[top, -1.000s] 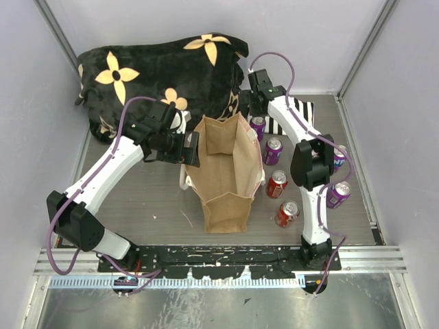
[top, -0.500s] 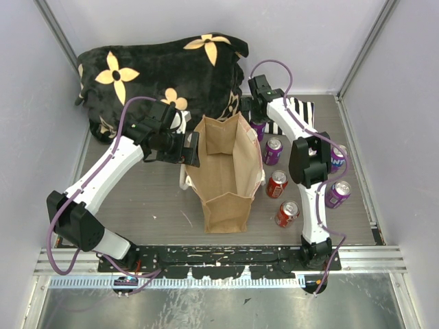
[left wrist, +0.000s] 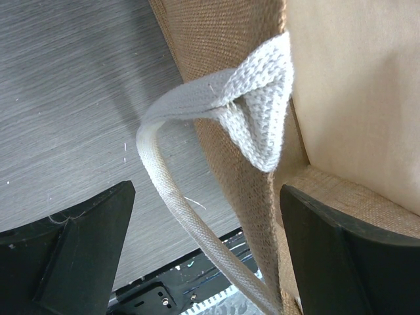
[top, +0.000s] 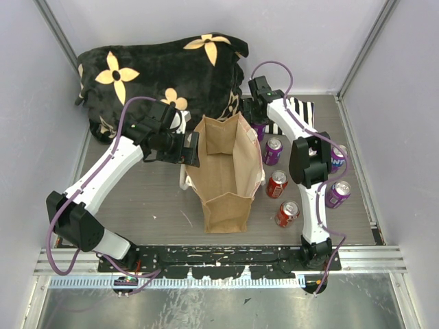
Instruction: Place the beverage into the canvas bag
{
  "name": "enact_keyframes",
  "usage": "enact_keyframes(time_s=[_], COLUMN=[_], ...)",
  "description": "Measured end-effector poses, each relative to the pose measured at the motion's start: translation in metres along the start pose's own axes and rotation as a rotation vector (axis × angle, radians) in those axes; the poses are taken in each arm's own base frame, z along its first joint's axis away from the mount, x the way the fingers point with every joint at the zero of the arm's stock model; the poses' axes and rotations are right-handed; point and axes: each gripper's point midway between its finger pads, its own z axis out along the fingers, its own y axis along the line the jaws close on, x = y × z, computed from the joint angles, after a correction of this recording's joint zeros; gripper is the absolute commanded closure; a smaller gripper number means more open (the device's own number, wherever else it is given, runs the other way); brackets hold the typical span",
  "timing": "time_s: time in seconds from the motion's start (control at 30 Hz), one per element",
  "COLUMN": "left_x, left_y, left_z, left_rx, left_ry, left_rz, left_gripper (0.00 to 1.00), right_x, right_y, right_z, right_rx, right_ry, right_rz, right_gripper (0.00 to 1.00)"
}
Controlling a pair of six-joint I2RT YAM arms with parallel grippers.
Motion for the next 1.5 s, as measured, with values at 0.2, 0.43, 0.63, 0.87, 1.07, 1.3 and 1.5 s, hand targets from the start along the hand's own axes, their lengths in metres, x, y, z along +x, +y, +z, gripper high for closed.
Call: enact_keyframes(time_s=[0.2, 0.43, 0.63, 0.87, 1.07, 1.3, 1.5], left_x=[-0.001, -0.002, -0.002, -0.003, -0.003, -0.004, -0.004], left_y=[-0.001, -0.001, 0.000, -0.001, -0.001, -0.001, -0.001], left_z=[-0.004, -0.006, -0.007, -0.009, -0.012, -0.013, -0.013], left_rx=[0.003, 0.004, 0.004, 0.006, 0.007, 0.009, 0.010], left_ry=[-0.011, -0.020, -0.021, -0.028, -0.036, -0.039, -0.039], left_rz=[0.003, 0.004, 0.008, 0.010, 0.010, 0.010, 0.011], left_gripper=[0.01, 0.02, 0.02, 0.02, 0.02, 0.02, 0.02], right_x=[0.000, 0.001, -0.024, -0.070, -0.085, -0.082, -0.057], right_y=[0.001, 0.002, -0.003, -0.013, -0.020, -0.004, 0.025], right_z=[-0.002, -0.018, -0.063, -0.145, -0.203, -0.273, -0.339], right_rx=[-0.012, -0.026, -0.043, -0.075, -0.101, -0.175, -0.286], right_ry=[0.004, 0.036, -0.040, -0.222, -0.327, -0.425, -0.489], right_rz=[0.012, 0.014, 0.029, 0.065, 0.088, 0.071, 0.055], right_gripper=[0.99, 0.99, 0.99, 0.99, 0.99, 0.99, 0.99])
